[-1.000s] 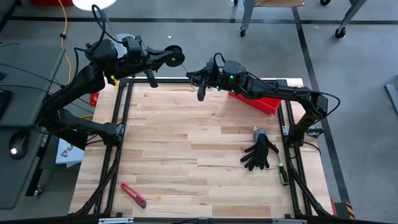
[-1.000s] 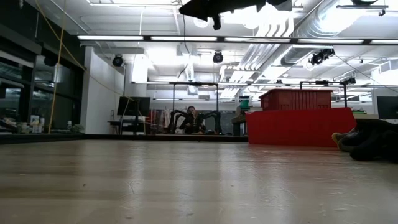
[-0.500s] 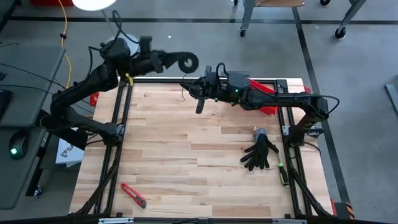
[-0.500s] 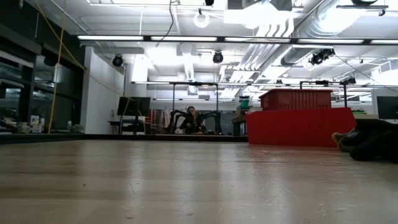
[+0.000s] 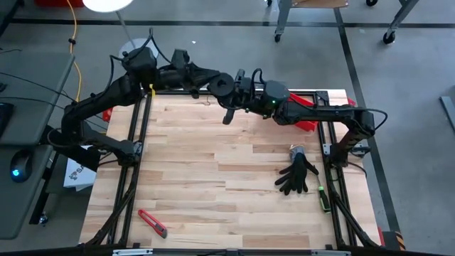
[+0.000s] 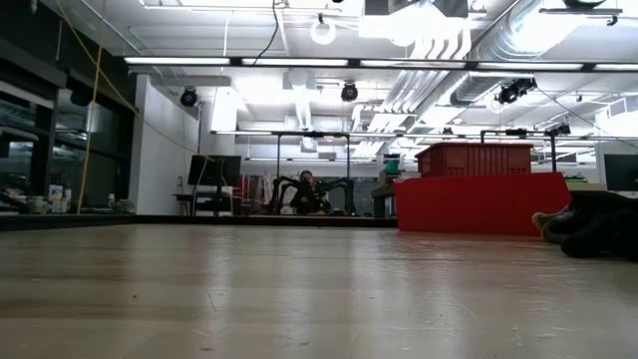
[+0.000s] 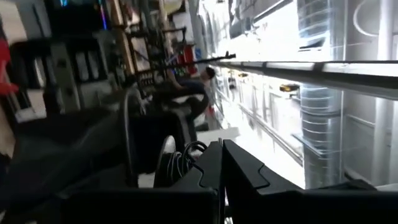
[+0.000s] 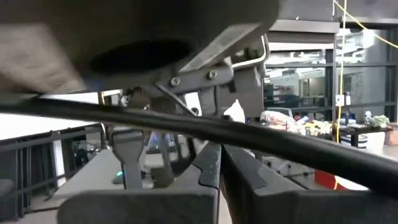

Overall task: Coil cords
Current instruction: Coil the black wire on the spool

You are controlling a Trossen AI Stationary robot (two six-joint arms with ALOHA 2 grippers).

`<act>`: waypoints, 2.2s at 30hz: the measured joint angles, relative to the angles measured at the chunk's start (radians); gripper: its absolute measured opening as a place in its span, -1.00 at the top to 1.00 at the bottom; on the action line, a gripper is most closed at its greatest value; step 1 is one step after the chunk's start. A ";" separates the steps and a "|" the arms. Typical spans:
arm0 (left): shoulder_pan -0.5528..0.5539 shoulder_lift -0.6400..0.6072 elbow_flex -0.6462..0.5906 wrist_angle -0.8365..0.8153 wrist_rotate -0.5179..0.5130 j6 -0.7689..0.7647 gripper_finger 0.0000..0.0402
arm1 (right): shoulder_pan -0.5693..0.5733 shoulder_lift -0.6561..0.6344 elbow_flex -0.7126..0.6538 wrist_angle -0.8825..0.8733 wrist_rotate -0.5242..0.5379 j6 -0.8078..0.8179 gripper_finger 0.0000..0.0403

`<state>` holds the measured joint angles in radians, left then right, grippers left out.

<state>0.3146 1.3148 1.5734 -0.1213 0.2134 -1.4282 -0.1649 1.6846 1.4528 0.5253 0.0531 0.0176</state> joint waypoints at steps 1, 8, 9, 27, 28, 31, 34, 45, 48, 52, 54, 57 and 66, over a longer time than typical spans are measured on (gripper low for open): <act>-0.005 0.000 0.000 -0.007 0.007 -0.012 1.00 | -0.004 0.000 0.000 0.000 -0.002 -0.001 1.00; -0.025 -0.019 0.000 -0.102 0.063 0.023 1.00 | -0.042 -0.004 0.000 -0.011 -0.037 -0.060 1.00; -0.022 -0.029 0.000 -0.139 0.072 0.051 1.00 | -0.048 -0.006 0.000 -0.018 -0.052 -0.066 1.00; 0.112 -0.093 0.001 -0.494 -0.023 0.900 1.00 | -0.138 -0.009 0.000 -0.190 -0.095 -0.104 1.00; 0.114 -0.093 0.001 -0.492 -0.045 0.954 1.00 | -0.141 -0.009 0.000 -0.202 -0.094 -0.104 1.00; 0.117 -0.095 0.001 -0.477 -0.127 1.119 1.00 | -0.148 -0.009 0.000 -0.222 -0.088 -0.085 1.00; 0.115 -0.097 0.000 -0.446 -0.193 1.258 1.00 | -0.157 -0.009 0.001 -0.221 -0.089 -0.067 1.00; 0.091 -0.108 0.004 -0.348 -0.338 1.448 0.99 | -0.177 -0.009 -0.002 -0.247 -0.070 -0.020 0.97; 0.085 -0.100 0.001 -0.341 -0.335 1.455 0.99 | -0.187 -0.010 -0.001 -0.255 -0.081 0.013 0.81; 0.086 -0.108 0.002 -0.397 -0.336 1.463 0.99 | -0.193 -0.010 -0.001 -0.256 -0.087 0.028 0.52; 0.099 -0.115 0.003 -0.508 -0.358 1.459 0.99 | -0.194 -0.012 -0.001 -0.258 -0.102 0.030 0.40; 0.107 -0.118 -0.038 -0.587 -0.352 1.463 1.00 | -0.188 -0.015 -0.001 -0.320 -0.116 0.035 0.31; 0.144 -0.166 -0.573 -0.166 -0.177 1.368 1.00 | -0.160 -0.016 -0.001 -0.748 -0.094 0.028 0.28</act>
<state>0.4586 1.1486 1.0001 -0.2873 0.0367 -0.0602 -0.3254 1.6688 1.4519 -0.2230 -0.0413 0.0454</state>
